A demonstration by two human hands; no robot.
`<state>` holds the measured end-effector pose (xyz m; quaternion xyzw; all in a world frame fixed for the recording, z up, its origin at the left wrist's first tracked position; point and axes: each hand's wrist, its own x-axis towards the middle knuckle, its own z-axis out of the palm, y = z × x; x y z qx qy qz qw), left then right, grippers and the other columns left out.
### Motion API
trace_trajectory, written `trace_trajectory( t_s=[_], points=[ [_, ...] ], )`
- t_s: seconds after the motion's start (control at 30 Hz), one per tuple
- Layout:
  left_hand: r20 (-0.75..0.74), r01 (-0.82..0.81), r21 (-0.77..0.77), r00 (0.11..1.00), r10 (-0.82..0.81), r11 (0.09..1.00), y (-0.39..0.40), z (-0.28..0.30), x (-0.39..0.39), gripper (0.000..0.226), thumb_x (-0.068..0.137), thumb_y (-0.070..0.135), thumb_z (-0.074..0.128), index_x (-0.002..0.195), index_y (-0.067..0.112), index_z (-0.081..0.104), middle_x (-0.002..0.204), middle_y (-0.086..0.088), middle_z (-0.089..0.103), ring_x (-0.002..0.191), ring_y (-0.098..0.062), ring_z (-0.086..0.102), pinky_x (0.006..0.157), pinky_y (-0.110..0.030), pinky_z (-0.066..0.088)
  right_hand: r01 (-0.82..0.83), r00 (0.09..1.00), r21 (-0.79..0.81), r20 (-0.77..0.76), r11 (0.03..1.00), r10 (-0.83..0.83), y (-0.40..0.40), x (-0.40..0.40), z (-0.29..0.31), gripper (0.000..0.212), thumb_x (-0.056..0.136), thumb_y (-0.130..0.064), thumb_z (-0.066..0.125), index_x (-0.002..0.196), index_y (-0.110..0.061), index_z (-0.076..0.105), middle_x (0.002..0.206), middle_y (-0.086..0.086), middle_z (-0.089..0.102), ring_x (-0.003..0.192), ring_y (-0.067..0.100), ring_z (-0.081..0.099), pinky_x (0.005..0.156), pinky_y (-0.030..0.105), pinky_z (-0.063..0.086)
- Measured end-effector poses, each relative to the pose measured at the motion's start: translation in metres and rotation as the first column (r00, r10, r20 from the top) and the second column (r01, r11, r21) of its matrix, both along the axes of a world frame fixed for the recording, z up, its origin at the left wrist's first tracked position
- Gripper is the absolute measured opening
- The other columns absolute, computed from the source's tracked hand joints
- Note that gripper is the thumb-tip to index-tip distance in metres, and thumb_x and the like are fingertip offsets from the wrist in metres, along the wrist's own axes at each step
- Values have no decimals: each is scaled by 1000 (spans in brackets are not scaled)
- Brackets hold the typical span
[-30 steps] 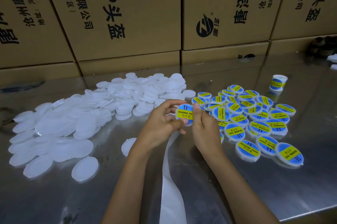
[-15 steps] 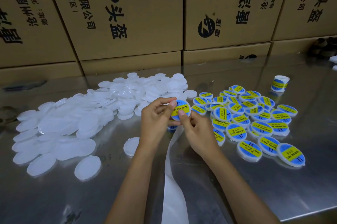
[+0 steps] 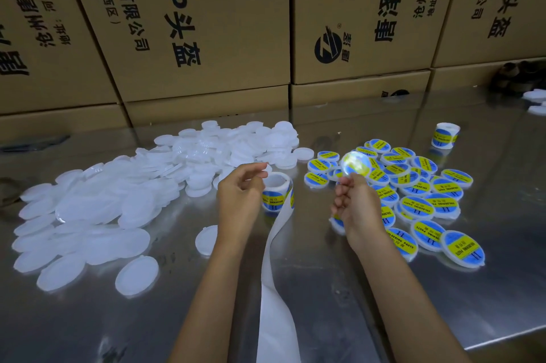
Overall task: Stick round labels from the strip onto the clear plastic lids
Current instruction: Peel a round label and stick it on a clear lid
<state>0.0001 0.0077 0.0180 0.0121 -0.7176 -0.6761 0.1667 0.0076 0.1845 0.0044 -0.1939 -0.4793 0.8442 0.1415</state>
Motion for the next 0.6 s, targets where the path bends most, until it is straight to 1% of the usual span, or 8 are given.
trace_trajectory(
  t_s=[0.07,0.17,0.23,0.3,0.4,0.47,0.53,0.6],
  points=[
    [19,-35,-17,999,36,999,-1,0,-1,39,92,-1,53,84,32,73,78,16,73,92,-20,70,80,-28,55,25,999,-85,-22,996,-27,5,0,1,16,97,-12,45,83,-12,53,62,3,44,45,12,35,39,22,32],
    [34,-46,-57,998,48,997,-2,1,-2,39,94,-1,52,85,31,71,86,11,73,94,-23,70,81,-32,55,-24,998,-202,-62,979,11,6,1,3,12,97,-11,45,93,-10,56,66,4,46,46,11,38,40,19,34],
    [45,-49,-85,998,53,995,-2,0,-1,38,94,0,51,86,31,71,88,10,72,95,-21,69,83,-35,56,-66,995,-201,-84,977,50,4,2,3,15,97,-11,46,101,-8,60,65,3,47,45,10,39,39,19,35],
    [52,-52,-103,997,58,993,-2,0,0,40,95,1,51,84,33,71,87,11,72,94,-18,68,81,-32,56,-98,991,-136,-100,986,85,2,3,3,18,97,-10,47,103,-6,63,63,3,48,45,11,40,39,21,37],
    [66,-37,-107,997,44,994,-3,-2,-1,39,93,1,52,82,34,70,88,9,73,93,-17,67,76,-24,51,-113,984,104,-127,988,126,-8,2,1,17,94,-7,52,93,-8,68,62,4,52,48,12,43,40,25,41],
    [86,-23,-123,996,34,992,-3,-3,-2,37,92,1,53,83,31,72,91,6,73,93,-19,68,78,-25,51,-59,978,385,-164,921,130,-21,2,-5,17,95,-4,53,92,-12,68,71,-1,60,58,9,52,51,23,49],
    [93,-8,-137,995,21,991,-1,-5,-2,33,93,0,53,87,26,73,92,5,73,92,-20,69,81,-29,55,49,948,696,-259,717,187,-35,5,-13,19,93,0,54,98,-14,67,93,-5,63,81,-1,58,74,11,47],
    [99,11,-119,995,1,993,-1,-5,-1,33,94,-1,51,92,24,72,94,-1,73,89,-19,70,81,-35,58,130,902,861,-309,492,303,-44,6,-22,28,89,2,48,106,-11,66,109,-1,58,105,2,53,92,13,39]
  ],
)
